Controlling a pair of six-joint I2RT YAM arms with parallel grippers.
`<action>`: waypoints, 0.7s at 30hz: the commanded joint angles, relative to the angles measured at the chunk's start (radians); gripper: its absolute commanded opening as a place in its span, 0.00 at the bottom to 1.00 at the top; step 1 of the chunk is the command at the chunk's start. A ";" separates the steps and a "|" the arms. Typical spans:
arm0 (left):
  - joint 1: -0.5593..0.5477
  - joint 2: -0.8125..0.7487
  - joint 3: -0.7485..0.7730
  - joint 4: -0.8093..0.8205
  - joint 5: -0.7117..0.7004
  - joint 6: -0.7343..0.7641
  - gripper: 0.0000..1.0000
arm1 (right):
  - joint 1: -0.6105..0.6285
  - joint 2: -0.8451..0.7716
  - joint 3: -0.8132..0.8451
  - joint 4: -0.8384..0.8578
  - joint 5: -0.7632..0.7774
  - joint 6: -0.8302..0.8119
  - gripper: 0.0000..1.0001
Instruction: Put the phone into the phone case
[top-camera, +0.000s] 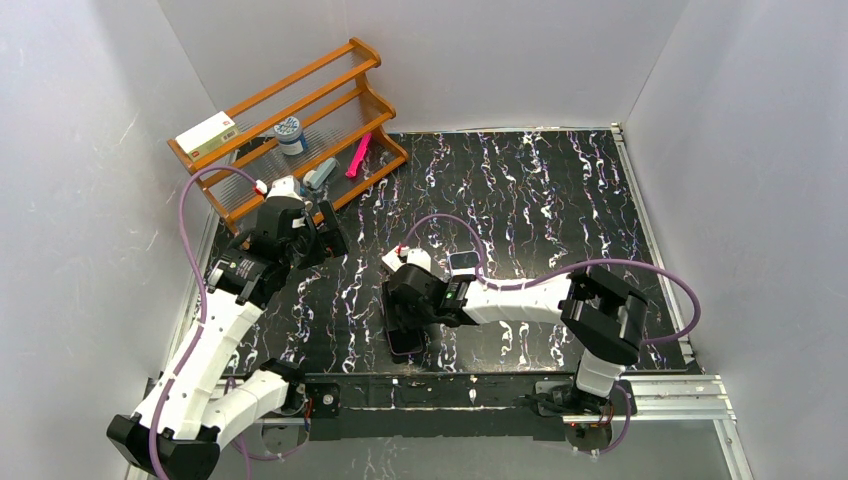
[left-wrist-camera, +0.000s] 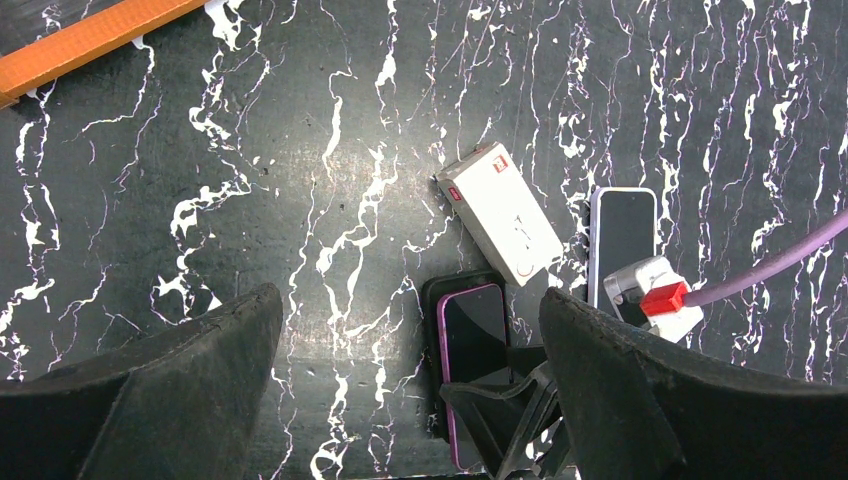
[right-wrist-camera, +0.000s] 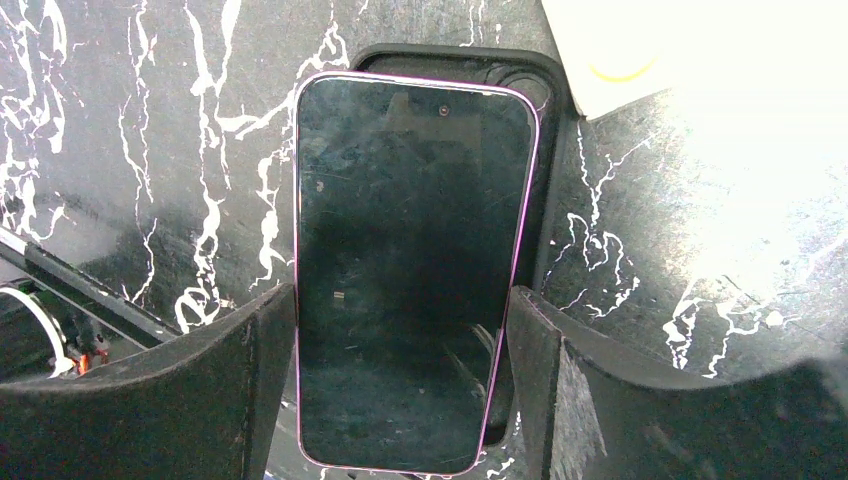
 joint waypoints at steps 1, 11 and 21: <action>0.003 -0.010 -0.013 -0.013 -0.004 -0.002 0.98 | 0.007 0.007 0.037 0.031 0.032 -0.001 0.66; 0.005 -0.015 -0.028 -0.005 0.034 -0.001 0.98 | 0.019 0.003 0.045 0.038 0.026 -0.024 0.80; 0.003 0.016 -0.077 0.007 0.182 0.007 0.98 | 0.021 -0.097 0.030 0.007 0.064 -0.038 0.95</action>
